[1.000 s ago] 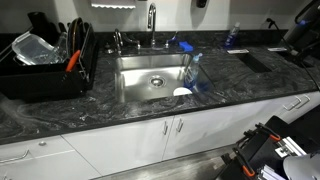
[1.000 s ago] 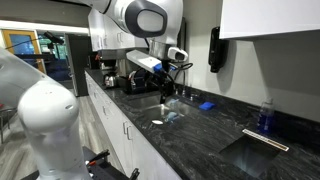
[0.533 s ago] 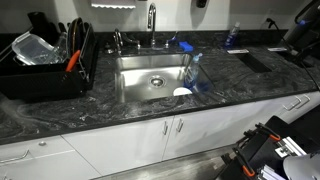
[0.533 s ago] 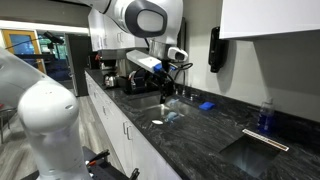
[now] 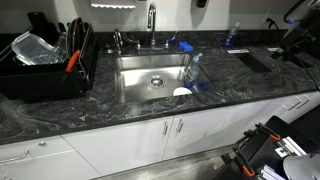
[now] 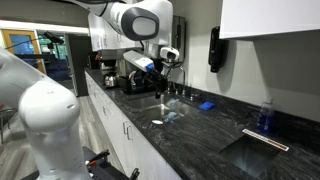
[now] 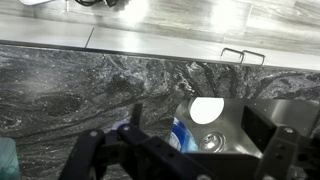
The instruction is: Remove the dishwashing liquid from the sink and place it on the right side of the countertop
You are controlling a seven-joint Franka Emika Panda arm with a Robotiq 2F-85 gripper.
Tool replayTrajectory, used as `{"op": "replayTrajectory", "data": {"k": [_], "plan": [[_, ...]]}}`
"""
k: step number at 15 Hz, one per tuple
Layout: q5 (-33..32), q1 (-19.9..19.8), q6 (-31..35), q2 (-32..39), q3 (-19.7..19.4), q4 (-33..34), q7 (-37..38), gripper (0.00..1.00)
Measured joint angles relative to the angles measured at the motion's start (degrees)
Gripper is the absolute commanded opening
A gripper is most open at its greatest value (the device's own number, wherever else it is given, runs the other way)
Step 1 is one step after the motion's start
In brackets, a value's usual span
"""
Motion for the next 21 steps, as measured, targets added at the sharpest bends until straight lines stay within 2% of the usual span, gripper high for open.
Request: {"op": "replayTrajectory", "data": {"k": [2,7,9,15,18,21], "plan": [[1.46,1.38,4.37,0.02,2.95,-1.67,2.18,1.0],[1.88,4.8,20.64,1.7,10.31,-5.87,7.92,1.0],[0.65,5.05,24.07,4.19,12.91,-5.79,10.62,1.0],[-9.27,1.91,24.49,16.85,19.74,0.63,26.2,1.0],[-13.41,0.46,24.44,22.67,20.39,5.76,31.2,1.0],[-13.78,0.01,24.43,24.99,20.42,7.63,31.67,1.0]]}}
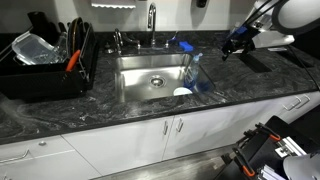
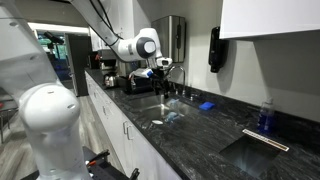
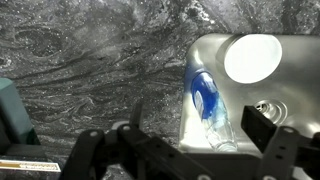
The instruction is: Remove the dishwashing liquid from the sink and place it on the right side of the countertop
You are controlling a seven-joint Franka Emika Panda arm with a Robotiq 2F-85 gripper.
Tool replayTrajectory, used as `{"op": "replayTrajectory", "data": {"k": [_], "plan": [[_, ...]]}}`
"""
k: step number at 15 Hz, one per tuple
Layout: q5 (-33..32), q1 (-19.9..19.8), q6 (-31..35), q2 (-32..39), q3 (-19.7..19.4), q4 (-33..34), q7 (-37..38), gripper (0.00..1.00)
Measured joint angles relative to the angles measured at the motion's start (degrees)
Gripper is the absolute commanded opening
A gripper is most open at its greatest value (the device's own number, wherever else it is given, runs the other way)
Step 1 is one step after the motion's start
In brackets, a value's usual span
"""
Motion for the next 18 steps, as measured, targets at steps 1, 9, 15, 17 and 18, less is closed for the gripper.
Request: {"op": "replayTrajectory", "data": {"k": [1,9,15,17,18], "plan": [[0.0,-0.01,-0.01,0.09,0.03,0.08,0.03,1.0],[0.0,1.92,0.03,2.44,0.14,1.74,0.07,1.0],[-1.24,3.62,4.47,6.71,0.34,3.36,3.94,1.0],[-1.26,3.65,6.41,8.52,0.32,4.21,4.09,1.0],[-1.27,3.65,6.83,9.53,0.26,4.87,4.08,1.0]]}}
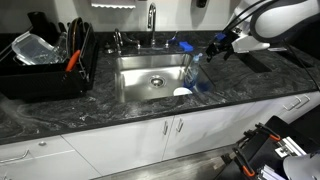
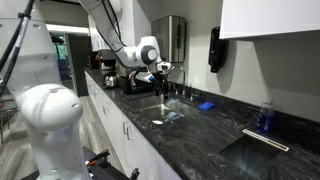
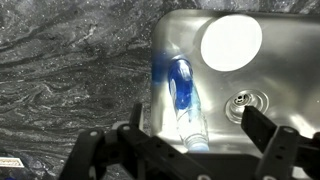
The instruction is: Remove the dishwashing liquid from the sink and place it on the right side of the countertop
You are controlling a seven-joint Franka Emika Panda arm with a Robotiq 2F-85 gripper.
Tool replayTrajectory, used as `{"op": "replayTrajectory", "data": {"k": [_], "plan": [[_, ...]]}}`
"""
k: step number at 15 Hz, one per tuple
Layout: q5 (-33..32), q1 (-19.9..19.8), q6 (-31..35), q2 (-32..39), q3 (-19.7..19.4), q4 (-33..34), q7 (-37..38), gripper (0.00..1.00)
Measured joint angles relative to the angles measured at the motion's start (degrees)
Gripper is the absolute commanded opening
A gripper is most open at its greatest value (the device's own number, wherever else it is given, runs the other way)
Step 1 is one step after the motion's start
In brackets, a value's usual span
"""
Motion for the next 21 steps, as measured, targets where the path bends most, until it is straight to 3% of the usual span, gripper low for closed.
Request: {"op": "replayTrajectory", "data": {"k": [5,12,21], "plan": [[-1.46,0.07,0.0,6.27,-0.84,5.3,-1.33,1.0],[-1.36,1.84,-0.17,16.21,-2.62,14.94,-9.32,1.0],[-0.08,4.5,-0.88,23.67,-4.76,22.34,-8.73,1.0]]}}
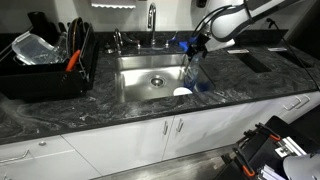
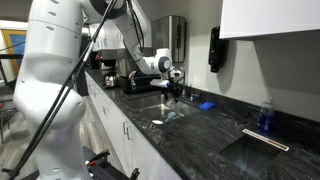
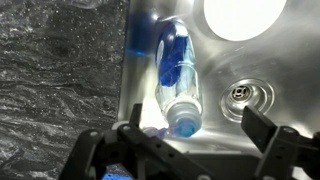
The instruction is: Remove the dishwashing liquid from the sink and place it on the right side of the countertop
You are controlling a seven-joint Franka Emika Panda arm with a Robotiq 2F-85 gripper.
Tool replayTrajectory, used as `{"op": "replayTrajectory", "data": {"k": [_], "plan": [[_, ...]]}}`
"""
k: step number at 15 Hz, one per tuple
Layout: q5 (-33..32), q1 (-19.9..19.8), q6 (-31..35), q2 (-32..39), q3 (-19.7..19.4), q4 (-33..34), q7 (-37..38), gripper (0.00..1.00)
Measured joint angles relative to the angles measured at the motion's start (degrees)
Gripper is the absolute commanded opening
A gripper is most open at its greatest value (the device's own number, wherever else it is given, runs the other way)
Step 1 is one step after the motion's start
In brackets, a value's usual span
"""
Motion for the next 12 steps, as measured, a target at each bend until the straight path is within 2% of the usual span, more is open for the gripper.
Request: {"op": "replayTrajectory", "data": {"k": [12], "plan": [[0.3,2.88,-2.79,5.45,-2.54,4.59,6.94,1.0]]}}
